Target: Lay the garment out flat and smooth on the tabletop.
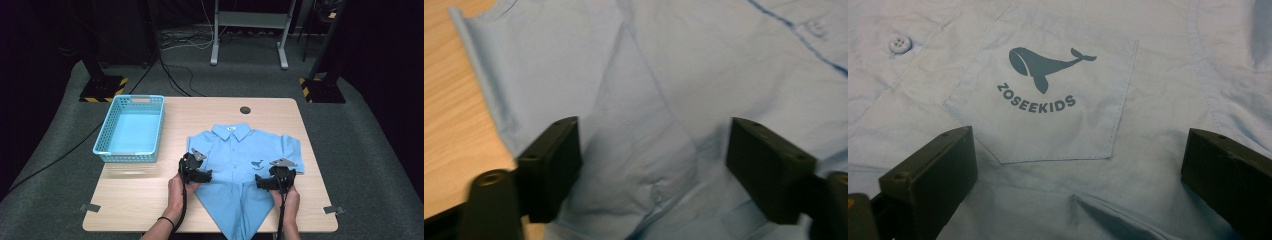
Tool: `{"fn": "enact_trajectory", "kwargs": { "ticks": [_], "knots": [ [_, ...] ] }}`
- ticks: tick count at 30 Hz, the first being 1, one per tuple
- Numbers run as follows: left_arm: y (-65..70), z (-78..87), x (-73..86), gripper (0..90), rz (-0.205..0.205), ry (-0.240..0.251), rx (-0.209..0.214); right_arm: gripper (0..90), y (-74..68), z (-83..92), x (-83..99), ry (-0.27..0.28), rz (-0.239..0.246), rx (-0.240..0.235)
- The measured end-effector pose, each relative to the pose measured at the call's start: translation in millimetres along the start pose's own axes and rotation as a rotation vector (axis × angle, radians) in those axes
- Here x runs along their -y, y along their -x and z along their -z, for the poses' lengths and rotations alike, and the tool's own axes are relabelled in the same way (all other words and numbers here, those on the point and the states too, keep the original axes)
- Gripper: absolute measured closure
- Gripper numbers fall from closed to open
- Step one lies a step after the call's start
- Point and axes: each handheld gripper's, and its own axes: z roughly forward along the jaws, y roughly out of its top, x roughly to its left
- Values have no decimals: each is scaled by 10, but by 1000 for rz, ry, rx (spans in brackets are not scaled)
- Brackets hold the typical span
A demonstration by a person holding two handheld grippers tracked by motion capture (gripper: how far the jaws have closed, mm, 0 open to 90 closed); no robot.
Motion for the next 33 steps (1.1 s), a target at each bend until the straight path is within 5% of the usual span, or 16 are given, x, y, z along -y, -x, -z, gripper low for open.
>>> {"fn": "enact_trajectory", "kwargs": {
  "ticks": [9,17,33],
  "knots": [
    [-58,29,23,572,33,29,8,5,1,-1,0,0,0,-2],
    [-80,32,23,799,40,31,-53,5,1,-1,0,0,0,-3],
    [-332,228,172,813,188,139,-124,5,1,-1,0,0,0,-3]
  ]
}}
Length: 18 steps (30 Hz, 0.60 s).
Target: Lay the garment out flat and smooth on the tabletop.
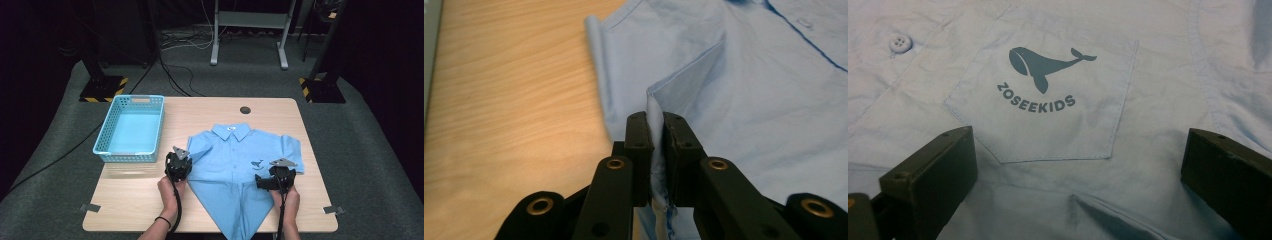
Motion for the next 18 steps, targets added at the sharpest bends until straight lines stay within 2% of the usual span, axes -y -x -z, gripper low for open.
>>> {"fn": "enact_trajectory", "kwargs": {
  "ticks": [6,12,15,16,18],
  "knots": [
    [-155,13,82,797,86,-2,-12,5,0,0,0,0,0,0],
    [-248,18,156,757,141,-18,-44,5,0,0,0,0,0,0],
    [-263,26,173,721,150,-22,-58,5,0,0,0,0,0,0],
    [-269,49,196,707,155,-20,-83,5,0,-1,0,0,0,0],
    [-264,79,211,670,158,-6,-106,5,1,0,0,0,0,0]
  ]
}}
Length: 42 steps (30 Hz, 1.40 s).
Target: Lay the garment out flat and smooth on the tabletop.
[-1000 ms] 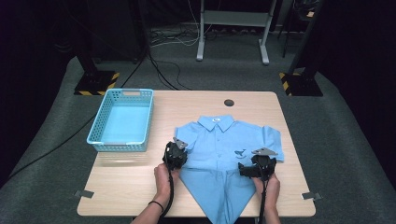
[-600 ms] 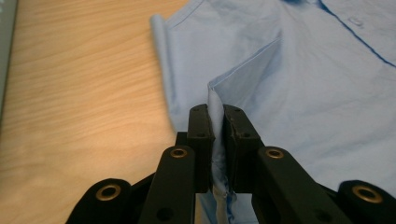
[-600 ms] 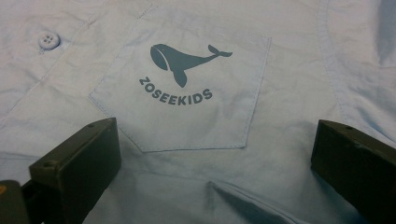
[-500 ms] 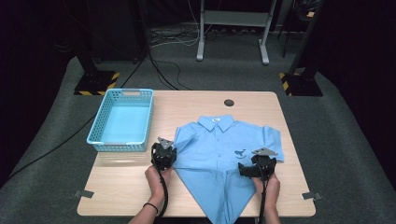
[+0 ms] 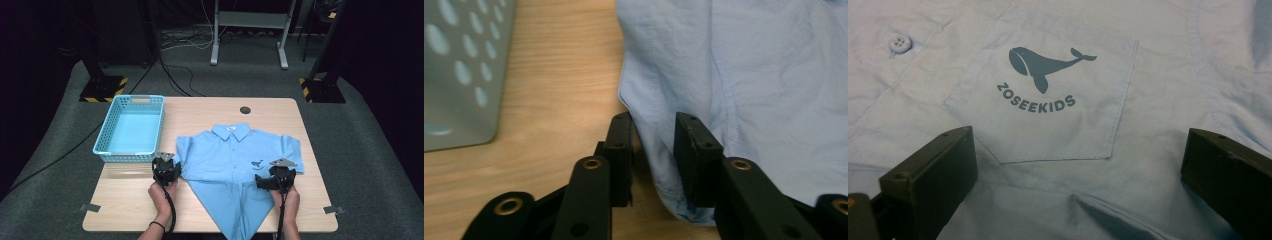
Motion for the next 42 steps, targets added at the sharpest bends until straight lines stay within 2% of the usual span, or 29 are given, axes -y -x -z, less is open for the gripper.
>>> {"fn": "enact_trajectory", "kwargs": {
  "ticks": [1,2,3,4,7,10,12,14,15,16,18,20,23,26,27,28,30,33,38,42],
  "knots": [
    [0,0,0,637,0,0,0,5,0,0,0,0,0,0],
    [5,19,9,637,4,11,-18,5,0,0,0,0,0,0],
    [11,36,17,582,5,19,-22,5,0,0,0,0,-1,0],
    [18,55,24,483,3,24,-21,5,0,0,0,0,0,0],
    [42,85,31,361,-13,23,4,5,0,0,0,0,0,-1],
    [92,121,40,278,-35,37,22,5,0,0,0,0,-1,-1],
    [122,142,45,263,-48,46,33,5,1,0,0,0,0,-1],
    [164,160,48,212,-65,61,40,5,1,0,0,0,0,-1],
    [202,173,42,204,-81,69,59,5,1,0,0,0,0,-1],
    [202,173,42,193,-81,69,59,5,1,0,0,0,0,-1],
    [270,151,0,171,-105,70,99,5,0,0,0,0,-1,-1],
    [324,146,-41,162,-114,80,111,5,1,0,0,0,-1,-1],
    [349,141,-43,160,-97,75,98,5,0,0,0,0,0,0],
    [289,140,12,162,-54,57,71,5,0,0,0,0,0,0],
    [289,140,12,161,-54,57,71,6,0,0,0,0,1,0],
    [217,146,59,160,-9,46,71,6,0,0,0,0,0,0],
    [148,186,114,146,33,51,90,5,0,0,0,0,1,0],
    [96,278,209,140,59,63,112,5,0,0,0,0,1,0],
    [140,414,354,135,46,76,143,5,-1,1,0,0,0,0],
    [301,467,340,138,-10,90,191,5,0,0,0,0,1,0]
  ]
}}
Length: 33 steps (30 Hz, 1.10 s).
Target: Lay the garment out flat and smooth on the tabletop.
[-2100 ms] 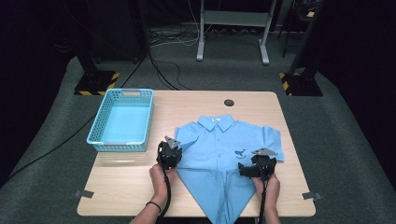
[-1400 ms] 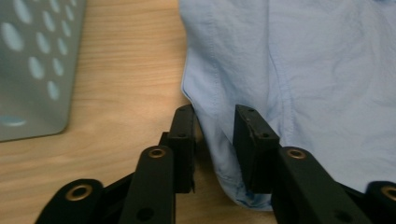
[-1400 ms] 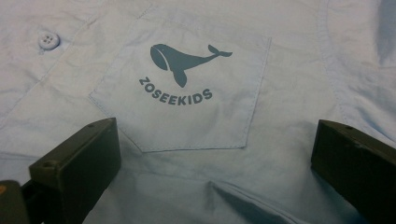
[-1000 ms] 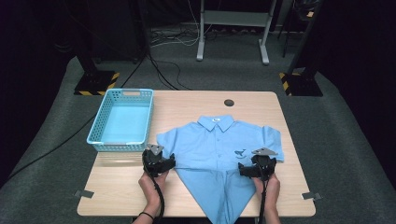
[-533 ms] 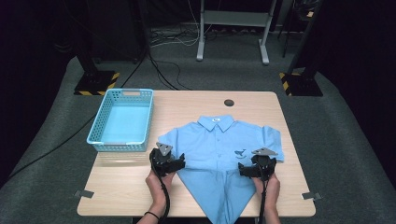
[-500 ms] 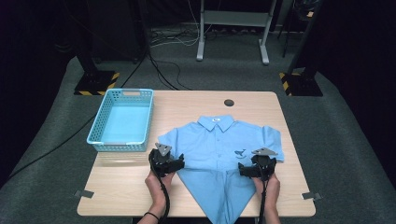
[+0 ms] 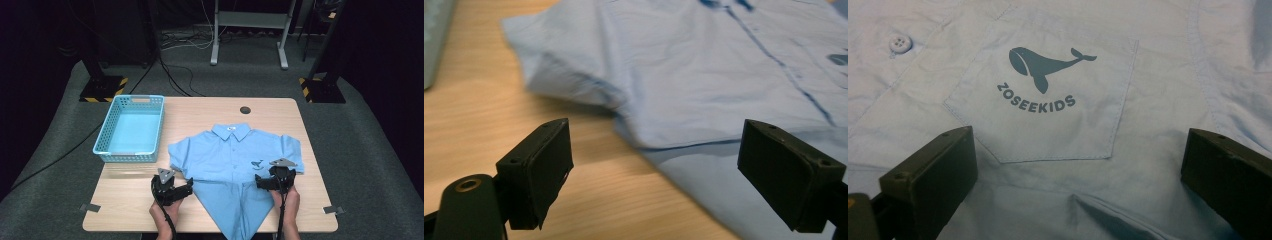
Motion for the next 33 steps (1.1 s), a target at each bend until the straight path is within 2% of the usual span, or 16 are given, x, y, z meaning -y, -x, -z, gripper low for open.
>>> {"fn": "enact_trajectory", "kwargs": {
  "ticks": [2,4,5,6,7,8,9,10,12,14,17,21,22,24,29,33],
  "knots": [
    [95,-52,-78,138,-37,-7,41,6,0,0,0,0,0,0],
    [178,-151,-186,138,-92,-37,75,5,-1,0,0,0,0,0],
    [215,-228,-245,139,-120,-70,81,5,-1,0,0,0,0,0],
    [215,-228,-245,135,-120,-70,81,5,-1,0,0,0,0,1],
    [250,-392,-346,130,-156,-122,88,5,-2,1,0,0,0,1],
    [250,-392,-346,124,-156,-122,88,5,-1,1,1,0,0,1],
    [245,-467,-390,124,-166,-140,85,5,-3,1,1,0,0,2],
    [196,-603,-467,122,-159,-164,94,5,-3,2,2,1,1,2],
    [129,-707,-527,119,-151,-190,72,6,1,3,3,1,1,1],
    [85,-746,-547,118,-133,-196,74,6,0,4,4,1,1,2],
    [-90,-828,-576,123,-106,-235,44,6,2,3,4,0,0,1],
    [-207,-808,-544,134,-77,-223,8,6,3,2,3,0,-2,0],
    [-256,-781,-527,134,-68,-215,-23,5,4,2,3,0,-4,1],
    [-295,-758,-509,134,-60,-206,-55,6,9,2,5,1,-9,8],
    [-327,-734,-487,127,-58,-202,-86,6,28,8,10,1,-32,30],
    [-336,-701,-447,120,-70,-191,-100,7,76,23,24,2,-91,91]
  ]
}}
